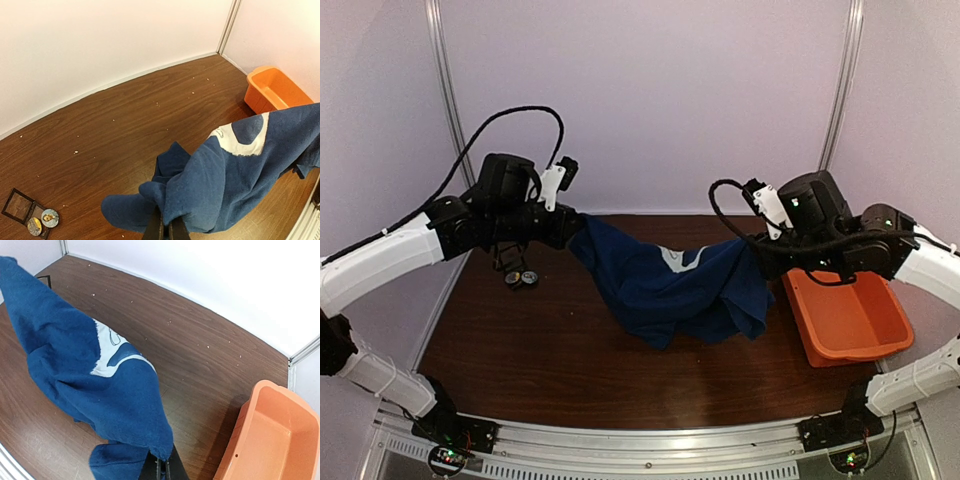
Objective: Pin the brooch onto the clothing
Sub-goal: Pick up the crumped clothing from the center of the board.
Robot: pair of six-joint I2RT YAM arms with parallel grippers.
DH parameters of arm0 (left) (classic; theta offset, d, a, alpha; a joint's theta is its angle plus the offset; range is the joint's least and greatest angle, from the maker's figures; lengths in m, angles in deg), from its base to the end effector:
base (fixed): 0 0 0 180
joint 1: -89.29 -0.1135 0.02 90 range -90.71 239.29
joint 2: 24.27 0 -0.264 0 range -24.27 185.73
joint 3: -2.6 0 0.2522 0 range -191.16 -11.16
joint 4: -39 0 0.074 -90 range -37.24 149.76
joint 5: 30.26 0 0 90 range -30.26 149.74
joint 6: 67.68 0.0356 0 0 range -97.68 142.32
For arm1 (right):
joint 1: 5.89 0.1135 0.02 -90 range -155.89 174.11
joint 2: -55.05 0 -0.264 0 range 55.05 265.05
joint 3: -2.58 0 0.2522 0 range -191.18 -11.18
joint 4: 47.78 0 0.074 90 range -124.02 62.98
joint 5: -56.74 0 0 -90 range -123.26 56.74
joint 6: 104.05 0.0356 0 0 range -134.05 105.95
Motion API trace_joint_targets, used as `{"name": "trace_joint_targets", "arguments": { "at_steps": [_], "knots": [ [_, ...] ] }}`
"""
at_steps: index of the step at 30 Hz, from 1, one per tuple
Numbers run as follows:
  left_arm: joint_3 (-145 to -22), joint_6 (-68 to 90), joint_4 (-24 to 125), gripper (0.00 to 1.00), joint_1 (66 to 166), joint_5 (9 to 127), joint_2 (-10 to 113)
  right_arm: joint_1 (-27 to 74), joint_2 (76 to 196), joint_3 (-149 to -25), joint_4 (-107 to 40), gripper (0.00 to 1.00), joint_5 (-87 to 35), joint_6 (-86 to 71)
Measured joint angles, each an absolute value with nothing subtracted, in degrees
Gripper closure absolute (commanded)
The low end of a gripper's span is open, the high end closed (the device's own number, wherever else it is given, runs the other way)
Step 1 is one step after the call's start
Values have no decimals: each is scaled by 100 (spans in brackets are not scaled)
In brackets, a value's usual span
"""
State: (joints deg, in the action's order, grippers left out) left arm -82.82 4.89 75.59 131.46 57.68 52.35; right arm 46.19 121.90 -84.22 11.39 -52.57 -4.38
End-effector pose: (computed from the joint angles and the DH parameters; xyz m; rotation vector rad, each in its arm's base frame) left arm 0.2270 -0.2039 0.3578 0.4299 2.0670 -0.6001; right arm 0.1547 0.1794 0.3743 -0.6334 2.1264 0.2157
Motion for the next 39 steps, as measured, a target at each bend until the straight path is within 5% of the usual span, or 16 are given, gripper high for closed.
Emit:
{"name": "trace_joint_targets", "arguments": {
  "at_steps": [14, 16, 18, 22, 25, 34, 39],
  "knots": [
    [-8815, 531, 7806, 100, 13135, 4640, 6999, 4925, 12710, -7709, 1480, 100, -6300, -91],
    [-9161, 517, 7832, 93, 13089, 4496, 7533, 4892, 12909, -7724, 1548, 100, -6444, 6],
    [-9576, 493, 7859, 77, 13050, 4400, 8112, 4837, 13073, -7722, 1590, 100, -6527, 108],
    [-10186, 378, 7896, 21, 13021, 4308, 8916, 4542, 13259, -7665, 1559, 100, -6540, 270],
    [-10208, 207, 8005, 3, 13021, 4303, 9019, 4335, 13324, -7587, 1546, 100, -6523, 316],
    [-9040, 58, 7887, 3, 14009, 4244, 7568, 3565, 13584, -7541, 1325, 100, -6245, 318],
    [-8343, 113, 7481, 13, 15273, 4277, 7165, 3257, 13897, -7541, 1080, 100, -5959, 253]
  ]
}}
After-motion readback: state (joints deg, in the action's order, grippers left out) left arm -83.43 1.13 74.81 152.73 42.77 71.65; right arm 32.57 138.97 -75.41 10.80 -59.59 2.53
